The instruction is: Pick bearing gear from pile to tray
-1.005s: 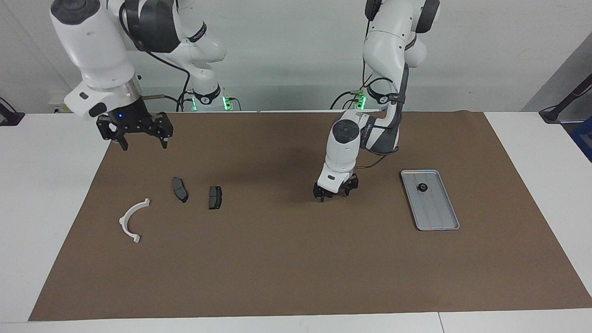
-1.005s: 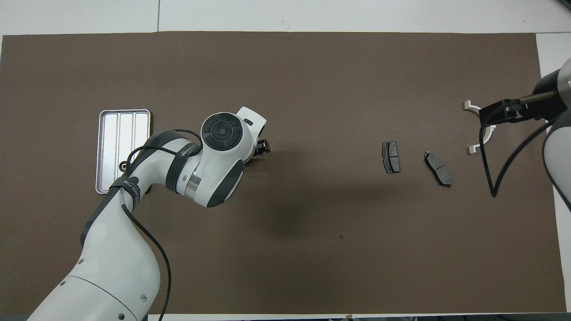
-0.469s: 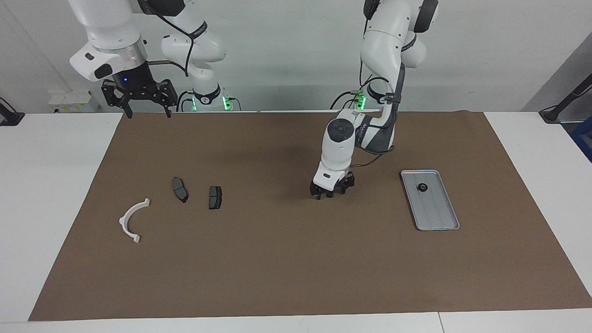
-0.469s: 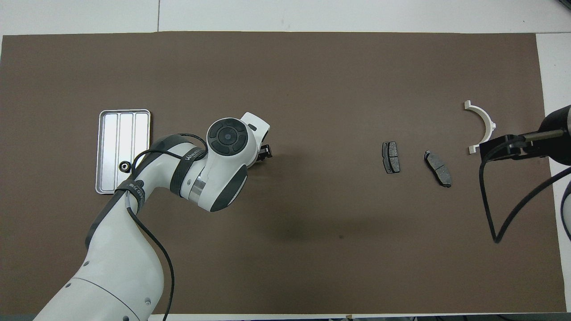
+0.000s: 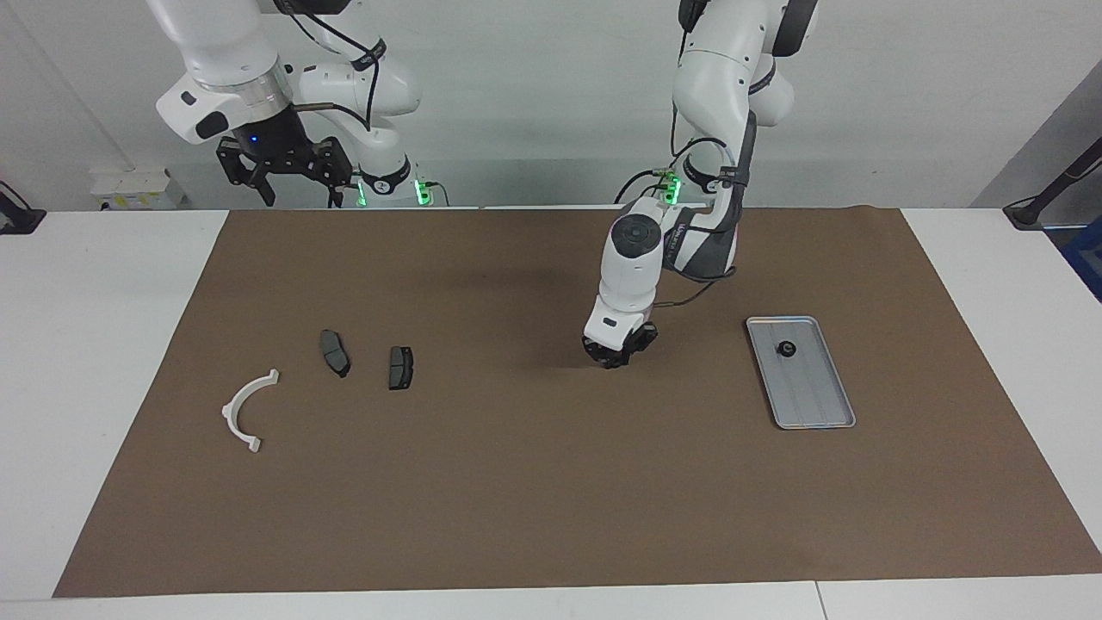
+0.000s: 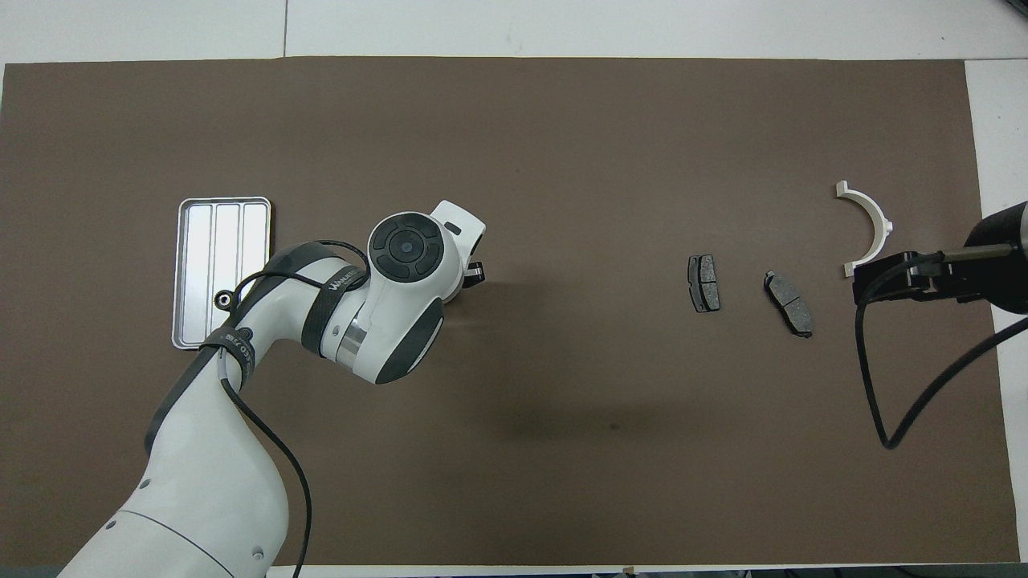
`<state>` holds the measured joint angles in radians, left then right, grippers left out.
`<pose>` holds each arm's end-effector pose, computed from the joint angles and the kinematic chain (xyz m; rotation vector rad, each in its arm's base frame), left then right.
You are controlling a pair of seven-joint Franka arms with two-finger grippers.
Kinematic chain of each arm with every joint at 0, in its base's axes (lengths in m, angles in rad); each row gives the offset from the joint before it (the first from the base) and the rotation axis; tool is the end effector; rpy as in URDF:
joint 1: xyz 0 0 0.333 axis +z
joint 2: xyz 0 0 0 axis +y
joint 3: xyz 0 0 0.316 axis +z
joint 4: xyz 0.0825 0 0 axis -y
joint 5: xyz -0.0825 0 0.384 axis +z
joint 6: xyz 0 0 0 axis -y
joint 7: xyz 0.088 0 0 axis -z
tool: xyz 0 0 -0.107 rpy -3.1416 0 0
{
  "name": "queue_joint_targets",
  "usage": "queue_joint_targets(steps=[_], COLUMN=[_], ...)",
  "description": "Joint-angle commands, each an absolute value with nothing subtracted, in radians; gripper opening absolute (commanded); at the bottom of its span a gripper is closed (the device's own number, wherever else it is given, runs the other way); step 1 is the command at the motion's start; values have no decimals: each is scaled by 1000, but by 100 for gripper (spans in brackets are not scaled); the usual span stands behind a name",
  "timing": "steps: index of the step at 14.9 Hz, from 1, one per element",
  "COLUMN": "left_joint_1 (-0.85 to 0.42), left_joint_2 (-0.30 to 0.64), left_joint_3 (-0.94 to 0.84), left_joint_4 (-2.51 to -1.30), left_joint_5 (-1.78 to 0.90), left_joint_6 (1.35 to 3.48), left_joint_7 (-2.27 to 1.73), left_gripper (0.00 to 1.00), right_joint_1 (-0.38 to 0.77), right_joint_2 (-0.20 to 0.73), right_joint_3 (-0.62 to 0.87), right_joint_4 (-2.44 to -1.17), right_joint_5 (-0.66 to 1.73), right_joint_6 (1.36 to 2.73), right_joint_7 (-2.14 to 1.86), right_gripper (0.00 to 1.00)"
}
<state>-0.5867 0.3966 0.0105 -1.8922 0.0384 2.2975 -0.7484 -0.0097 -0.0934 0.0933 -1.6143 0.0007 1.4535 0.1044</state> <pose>0.5290 -0.3432 0.2959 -3.1124 -0.2276 -0.0422 0.5108 0.0454 0.6440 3.1254 -0.0335 -0.1044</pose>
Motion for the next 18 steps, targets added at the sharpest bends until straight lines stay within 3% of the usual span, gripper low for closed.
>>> queue_joint_targets(steps=[1, 7, 11, 18], left_joint_1=[-574, -235, -34, 2], left_joint_2=[374, 189, 178, 215], left_joint_3=[29, 29, 31, 31], left_joint_4=[-1893, -1813, -1808, -2002], left_joint_5=[46, -30, -38, -38], left_joint_6=[2244, 2022, 2002, 2334], left_joint_7=[-740, -321, -37, 11], left_gripper=[0, 0, 0, 0], right_joint_1=[-12, -17, -11, -8], right_joint_2=[-109, -94, -94, -95], right_joint_3=[95, 97, 98, 98], right_joint_4=[-1637, -1637, -1637, -1637], right_joint_5=[43, 31, 28, 11], right_joint_6=[1486, 1517, 1529, 1531], right_joint_7=[150, 150, 150, 152], right_gripper=[100, 100, 100, 100])
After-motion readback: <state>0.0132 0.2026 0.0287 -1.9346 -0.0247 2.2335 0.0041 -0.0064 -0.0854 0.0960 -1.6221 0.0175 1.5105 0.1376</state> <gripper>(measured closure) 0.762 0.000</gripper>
